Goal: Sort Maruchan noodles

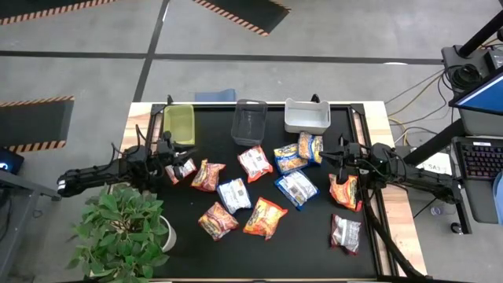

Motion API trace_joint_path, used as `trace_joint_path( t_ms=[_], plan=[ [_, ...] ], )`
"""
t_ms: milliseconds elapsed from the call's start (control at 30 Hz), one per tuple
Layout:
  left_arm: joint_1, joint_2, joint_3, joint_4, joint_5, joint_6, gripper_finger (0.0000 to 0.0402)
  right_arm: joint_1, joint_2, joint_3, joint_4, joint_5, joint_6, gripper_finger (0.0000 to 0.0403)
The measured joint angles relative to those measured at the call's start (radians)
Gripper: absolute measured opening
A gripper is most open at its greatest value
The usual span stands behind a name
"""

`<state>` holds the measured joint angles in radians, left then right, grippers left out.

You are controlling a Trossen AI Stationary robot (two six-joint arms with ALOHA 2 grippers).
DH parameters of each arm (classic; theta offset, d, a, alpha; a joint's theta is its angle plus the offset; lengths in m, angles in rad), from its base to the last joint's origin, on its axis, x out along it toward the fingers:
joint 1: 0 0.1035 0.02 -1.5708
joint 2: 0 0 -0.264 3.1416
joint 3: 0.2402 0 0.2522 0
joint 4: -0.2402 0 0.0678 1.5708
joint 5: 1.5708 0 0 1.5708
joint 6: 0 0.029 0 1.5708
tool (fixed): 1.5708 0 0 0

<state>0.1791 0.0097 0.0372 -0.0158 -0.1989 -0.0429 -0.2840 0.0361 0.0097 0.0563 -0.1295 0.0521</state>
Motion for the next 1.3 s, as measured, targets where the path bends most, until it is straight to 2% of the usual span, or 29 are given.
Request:
trace_joint_path(
  t_ms=[1100,1133,1300],
  plan=[
    [0.000,0.000,0.000,0.000,0.000,0.000,0.0075,0.000,0.000,0.000,0.000,-0.001,0.009,0.0009],
    [0.000,0.000,0.000,0.000,0.000,0.000,0.0075,0.000,0.000,0.000,0.000,-0.003,0.049,0.0009],
    [0.000,0.000,0.000,0.001,0.000,0.000,0.0075,0.000,0.000,0.000,0.004,-0.009,0.489,0.0009]
  ],
)
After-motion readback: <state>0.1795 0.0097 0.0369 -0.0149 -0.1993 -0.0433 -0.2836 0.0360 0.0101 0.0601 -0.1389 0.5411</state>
